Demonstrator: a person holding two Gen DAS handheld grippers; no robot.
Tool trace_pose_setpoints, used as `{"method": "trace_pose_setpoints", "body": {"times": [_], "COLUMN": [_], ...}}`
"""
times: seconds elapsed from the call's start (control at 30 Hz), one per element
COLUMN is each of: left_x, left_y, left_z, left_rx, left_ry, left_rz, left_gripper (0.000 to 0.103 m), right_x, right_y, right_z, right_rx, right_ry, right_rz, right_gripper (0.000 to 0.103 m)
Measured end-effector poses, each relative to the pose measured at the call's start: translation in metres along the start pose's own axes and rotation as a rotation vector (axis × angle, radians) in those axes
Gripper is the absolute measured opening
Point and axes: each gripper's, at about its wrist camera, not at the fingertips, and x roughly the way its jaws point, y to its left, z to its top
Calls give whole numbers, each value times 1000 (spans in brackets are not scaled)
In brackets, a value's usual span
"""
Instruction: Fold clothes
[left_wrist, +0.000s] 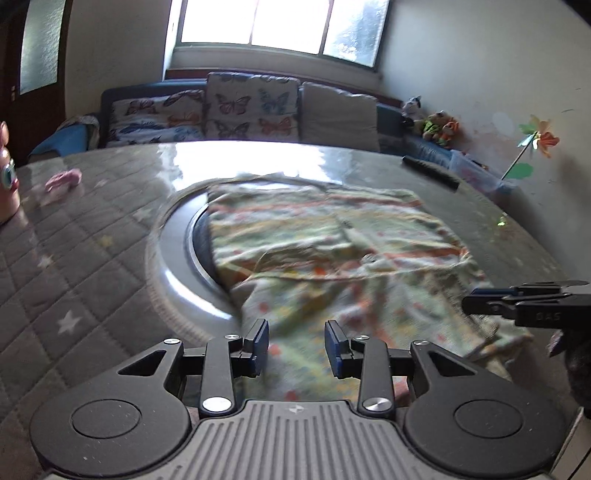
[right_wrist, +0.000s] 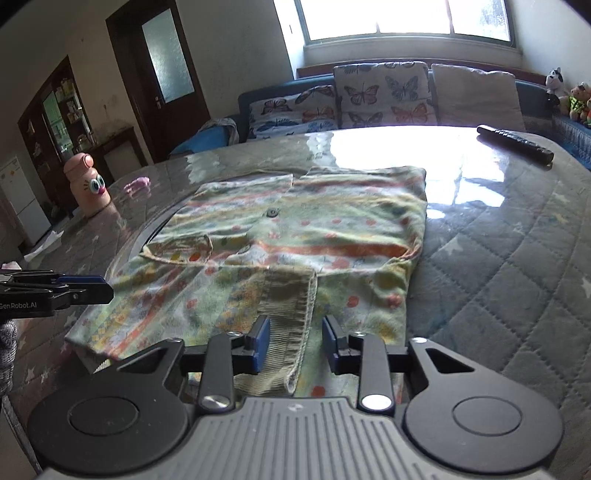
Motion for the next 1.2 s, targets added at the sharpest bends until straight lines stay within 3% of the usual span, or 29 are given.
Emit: {"method": "trace_pose_setpoints", "body": {"times": [0.1, 0.23, 0.4, 0.57, 0.7, 0.9, 1.0, 1.07, 1.2], "left_x": [2, 0, 2, 11, 31, 48, 42, 35, 19], "left_y": [6, 9, 7, -5, -12, -11, -13, -17, -30], "left_z": [-7, -9, 5, 25, 34, 27, 23, 20, 8], "left_rx": [2, 16, 22, 64, 85, 118, 143, 174, 265], "left_ry": [17, 17, -4, -40, -23, 14, 6, -5, -16], "left_rz": [17, 34, 39, 23, 17, 33, 43, 46, 48], "left_gripper": [34, 35, 33, 33, 33, 34, 34, 36, 38], "right_x": [-1, -11, -5, -9, 0, 26, 21, 10, -3], "right_y": [4, 10, 7, 12, 15, 18, 20, 22, 26], "right_z": [-1, -1, -3, 9, 22, 22, 17, 11, -4], "right_rx": [-12, -33, -20, -56, -82, -139, -160, -187, -234], "right_ry": [3, -18, 18, -29, -58, -17, -15, -15, 6], "right_rz": [2, -14, -32, -46, -37, -36, -29, -23, -22], "right_gripper": [10, 7, 9, 13, 13, 13, 15, 24, 25]}}
